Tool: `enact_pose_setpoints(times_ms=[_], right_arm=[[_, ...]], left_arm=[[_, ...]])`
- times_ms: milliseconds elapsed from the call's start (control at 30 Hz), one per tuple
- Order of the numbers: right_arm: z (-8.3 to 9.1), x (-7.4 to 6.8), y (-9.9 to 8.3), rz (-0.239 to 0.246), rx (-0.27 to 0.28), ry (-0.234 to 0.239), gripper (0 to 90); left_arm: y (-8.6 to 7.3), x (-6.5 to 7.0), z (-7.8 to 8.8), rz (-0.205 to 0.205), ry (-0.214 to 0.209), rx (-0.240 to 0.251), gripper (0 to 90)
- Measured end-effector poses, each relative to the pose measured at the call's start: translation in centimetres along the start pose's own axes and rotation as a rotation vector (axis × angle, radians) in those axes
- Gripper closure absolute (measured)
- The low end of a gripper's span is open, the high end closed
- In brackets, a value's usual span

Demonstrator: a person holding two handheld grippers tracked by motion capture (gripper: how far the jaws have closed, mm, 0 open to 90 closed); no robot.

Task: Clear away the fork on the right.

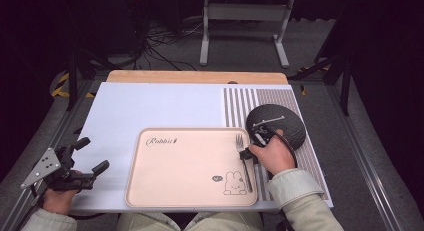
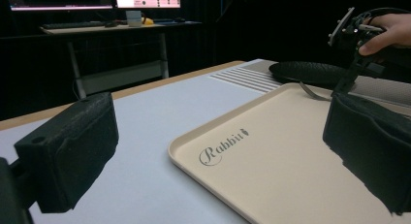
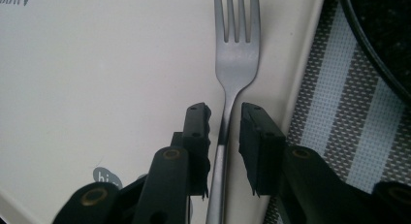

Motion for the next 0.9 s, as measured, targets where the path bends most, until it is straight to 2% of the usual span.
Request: enact_pose_setpoints(times_ms=[100,167,400,467,500,600,633,733,800,900], right_arm=[[0.4,-0.3,0.1,0.039,0.028,-0.013,67.7],[0.7,-0.5,0.2,0.049,0.050,-0.016,64.2],[1.6,-0.9,0.3,0.106,0.097,-0.027,62.4],[2.2,-1.4,0.3,0.148,0.137,-0.031,61.4],[2.2,-1.4,0.3,0.148,0.137,-0.031,61.4],[2.9,-1.9,0.4,0.223,0.203,-0.040,54.6],[3.2,-2.0,0.5,0.263,0.230,-0.051,51.3],[3.6,-2.1,0.6,0.324,0.278,-0.059,40.8],[3.9,-2.1,0.6,0.358,0.312,-0.074,36.4],[4.2,-2.2,0.5,0.383,0.328,-0.091,35.0]], left_arm=[[0.0,0.0,0.0,0.000,0.000,0.000,0.1],[0.0,0.0,0.0,0.000,-0.001,-0.003,0.1],[0.0,0.0,0.0,0.000,-0.001,-0.004,0.1],[0.0,0.0,0.0,0.000,-0.001,-0.005,0.1],[0.0,0.0,0.0,0.000,-0.001,-0.005,0.1],[0.0,-0.1,0.0,0.000,0.000,-0.003,0.1],[0.0,-0.1,0.0,0.000,0.000,-0.003,0.1],[0.0,0.0,0.0,-0.001,0.000,-0.003,0.1],[0.0,-0.1,0.0,0.000,0.000,-0.003,0.1],[0.0,0.0,0.0,0.001,0.000,-0.001,0.1]])
Point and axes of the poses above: each handheld gripper's, and its own axes: z roughly backward along the jaws, y roughly out of its top, x roughly to its right, the point moved 1 cm from there along -z, roughly forward along the jaws, and after that the axes turned 8 degrees about -y, right-handed, at the moved point
